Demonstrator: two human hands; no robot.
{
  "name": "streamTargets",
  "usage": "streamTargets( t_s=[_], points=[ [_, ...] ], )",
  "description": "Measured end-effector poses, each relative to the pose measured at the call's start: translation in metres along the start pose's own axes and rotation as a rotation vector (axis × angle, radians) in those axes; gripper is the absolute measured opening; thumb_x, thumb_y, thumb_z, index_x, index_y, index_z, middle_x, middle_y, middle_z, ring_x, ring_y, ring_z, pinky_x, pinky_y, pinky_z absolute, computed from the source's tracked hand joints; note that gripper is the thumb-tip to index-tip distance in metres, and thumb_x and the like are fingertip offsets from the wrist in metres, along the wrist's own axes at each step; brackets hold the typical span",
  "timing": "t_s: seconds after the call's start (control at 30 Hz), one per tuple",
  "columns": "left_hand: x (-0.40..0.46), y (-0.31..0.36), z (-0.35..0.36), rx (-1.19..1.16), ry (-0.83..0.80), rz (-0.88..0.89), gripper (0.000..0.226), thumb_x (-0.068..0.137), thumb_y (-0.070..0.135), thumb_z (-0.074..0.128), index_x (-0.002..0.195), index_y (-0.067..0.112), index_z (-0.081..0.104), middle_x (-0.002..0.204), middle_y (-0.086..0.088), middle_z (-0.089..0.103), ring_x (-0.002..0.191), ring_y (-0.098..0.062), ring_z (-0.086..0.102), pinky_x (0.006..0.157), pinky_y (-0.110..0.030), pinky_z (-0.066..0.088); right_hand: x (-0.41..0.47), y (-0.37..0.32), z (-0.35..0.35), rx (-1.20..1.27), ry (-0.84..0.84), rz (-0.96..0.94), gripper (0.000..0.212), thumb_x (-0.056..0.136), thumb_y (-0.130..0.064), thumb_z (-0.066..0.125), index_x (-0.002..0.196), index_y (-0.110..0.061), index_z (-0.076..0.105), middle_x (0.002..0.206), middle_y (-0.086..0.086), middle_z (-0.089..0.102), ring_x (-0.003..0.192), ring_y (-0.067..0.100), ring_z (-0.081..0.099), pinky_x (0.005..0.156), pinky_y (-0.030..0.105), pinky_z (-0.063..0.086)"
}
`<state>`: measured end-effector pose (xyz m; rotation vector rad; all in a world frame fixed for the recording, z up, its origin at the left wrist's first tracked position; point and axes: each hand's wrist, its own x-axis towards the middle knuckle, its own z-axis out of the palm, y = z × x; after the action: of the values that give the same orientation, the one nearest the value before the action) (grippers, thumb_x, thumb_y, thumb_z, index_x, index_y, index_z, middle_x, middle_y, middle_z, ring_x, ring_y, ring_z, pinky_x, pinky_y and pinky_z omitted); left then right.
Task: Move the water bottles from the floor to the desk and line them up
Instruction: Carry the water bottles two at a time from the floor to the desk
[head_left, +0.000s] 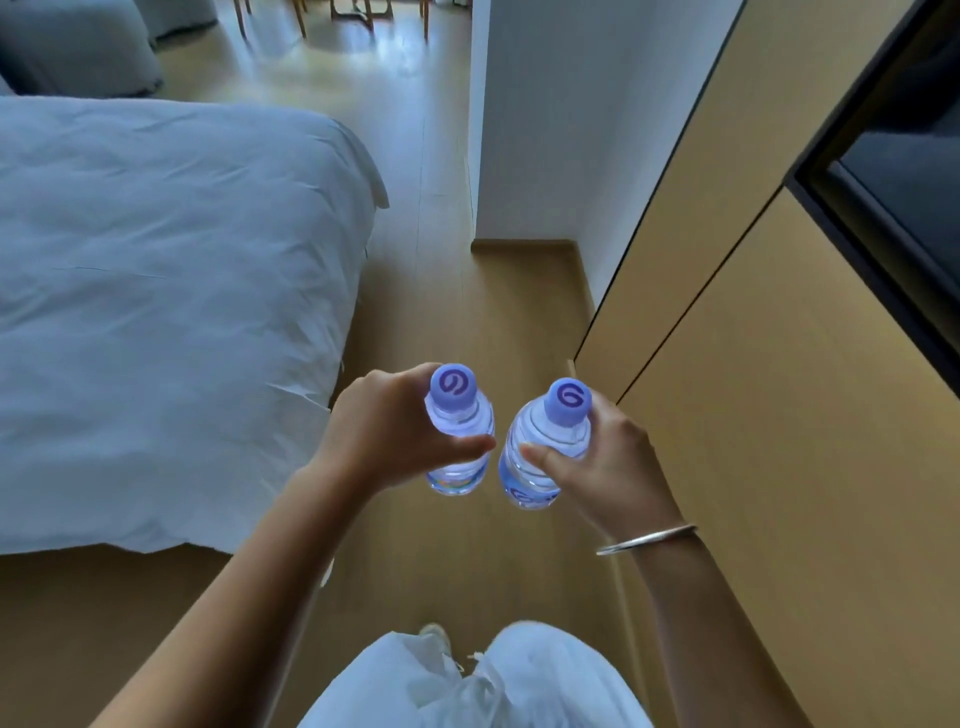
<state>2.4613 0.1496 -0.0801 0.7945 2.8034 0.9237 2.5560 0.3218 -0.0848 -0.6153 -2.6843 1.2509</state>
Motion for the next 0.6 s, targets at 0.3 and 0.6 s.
streamTargets(
  t_s=[0.3,0.6],
  points=[
    [0.157,-0.048,-0.016,-0.027,0.046,0.01,0.057,0.048,0.071,0.054,0.085,0.03,0.067,0.072,0.009,0.068,0.069,-0.016,0.063,0.065,-0.029,0.051,0.169,-0.028,0.018,-0.032,-0.055,-0.062,0.045,0.071,-0.03,0.077,0.111,-0.02,0.058,0.103,-0.003,0.065,0.095,0.017,0.062,0.084,0.035,0.051],
    [0.358,-0.062,-0.018,-0.042,0.066,-0.129,0.033,0.041,0.069,0.049,0.062,0.043,0.049,0.06,0.019,0.057,0.067,-0.014,0.056,0.059,-0.013,0.039,0.383,-0.035,0.003,-0.064,-0.111,-0.157,0.041,0.07,-0.032,0.076,0.106,-0.023,0.059,0.099,-0.002,0.064,0.092,0.02,0.061,0.082,0.041,0.051]
  ],
)
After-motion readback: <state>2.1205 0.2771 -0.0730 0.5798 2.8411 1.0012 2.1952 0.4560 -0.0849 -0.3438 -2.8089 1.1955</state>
